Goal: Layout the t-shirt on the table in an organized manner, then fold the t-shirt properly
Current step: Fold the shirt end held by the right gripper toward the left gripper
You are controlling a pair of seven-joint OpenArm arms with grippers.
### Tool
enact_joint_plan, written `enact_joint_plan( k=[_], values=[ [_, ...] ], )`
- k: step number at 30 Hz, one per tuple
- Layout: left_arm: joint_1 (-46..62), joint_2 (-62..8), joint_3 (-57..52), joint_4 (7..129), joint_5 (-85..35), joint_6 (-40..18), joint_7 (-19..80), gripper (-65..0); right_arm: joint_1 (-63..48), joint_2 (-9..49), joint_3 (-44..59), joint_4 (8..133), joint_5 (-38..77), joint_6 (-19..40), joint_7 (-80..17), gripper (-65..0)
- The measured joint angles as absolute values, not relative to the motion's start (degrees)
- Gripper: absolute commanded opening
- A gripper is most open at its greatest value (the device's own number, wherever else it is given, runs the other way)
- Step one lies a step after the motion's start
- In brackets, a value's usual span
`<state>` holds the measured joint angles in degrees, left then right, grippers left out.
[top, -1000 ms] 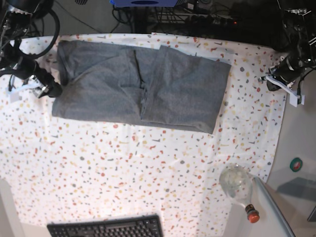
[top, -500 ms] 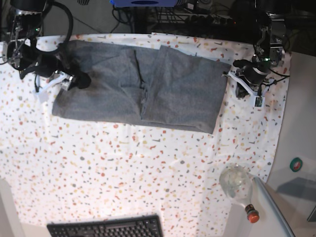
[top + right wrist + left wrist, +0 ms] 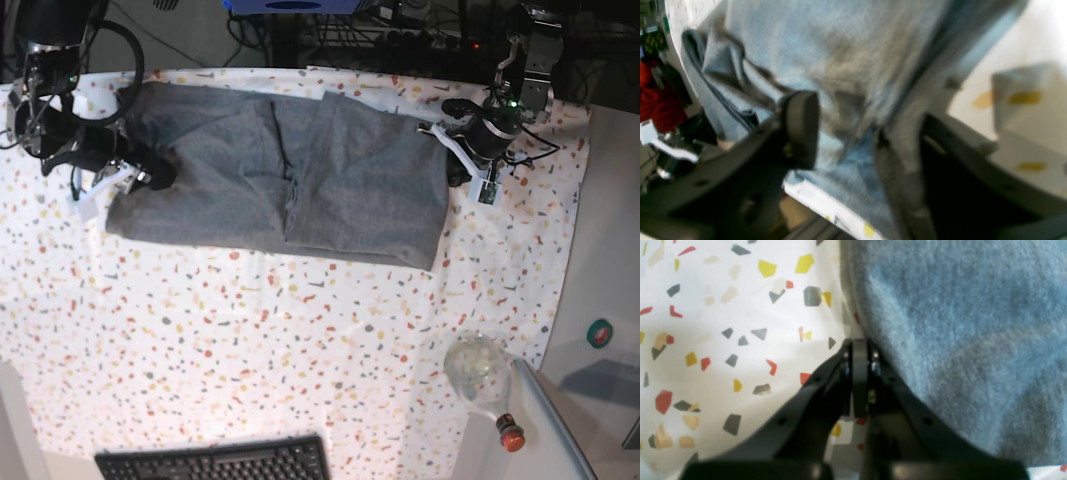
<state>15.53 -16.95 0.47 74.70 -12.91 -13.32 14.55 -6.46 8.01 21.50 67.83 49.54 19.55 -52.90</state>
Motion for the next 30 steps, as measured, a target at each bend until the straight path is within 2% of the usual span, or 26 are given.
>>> enact_joint_plan(
  k=[4,5,7,11,16,19,24,30],
  values=[
    [15.57,-16.84,0.47,74.70,-12.91,-13.32,14.55,-65.0,-6.24,8.05,21.47,66.72,49.63,19.55,-52.27,-47.0],
    [15.73,-16.84,0.47,74.76,-12.91,-13.32,14.52,-65.0,-6.22,8.16,21.47,66.72,49.19,19.55,-52.25,-51.5],
    [16.05,-16.80,0.49,74.91,-13.13,-13.34,14.48,-65.0,-5.50,8.21,21.47,66.37,47.66,19.40,-52.86,-65.0],
    [16.25,-16.71,0.86,75.02,-13.47,-13.47,14.13,-65.0,-4.01,9.87,21.15,66.08,47.59,17.87,-53.87,-65.0],
    [16.10,-17.45,6.50,75.35,-13.28,-11.92,12.75,-65.0,-1.72,11.70,21.15,66.32,47.55,9.30,-53.39,-65.0],
    [15.79,-16.78,8.93,75.44,-13.28,-11.79,12.25,-65.0,-0.62,12.19,21.10,66.83,47.53,8.93,-58.06,-65.0],
    [15.53,-13.96,9.69,75.44,-13.30,-11.57,12.16,-65.0,-1.43,12.01,21.15,76.38,47.53,8.40,-60.31,-65.0],
    [15.44,-13.10,10.00,75.44,-13.30,-12.43,12.38,-65.0,-4.27,8.21,21.15,86.78,47.55,-0.51,-65.63,-65.0]
  ],
)
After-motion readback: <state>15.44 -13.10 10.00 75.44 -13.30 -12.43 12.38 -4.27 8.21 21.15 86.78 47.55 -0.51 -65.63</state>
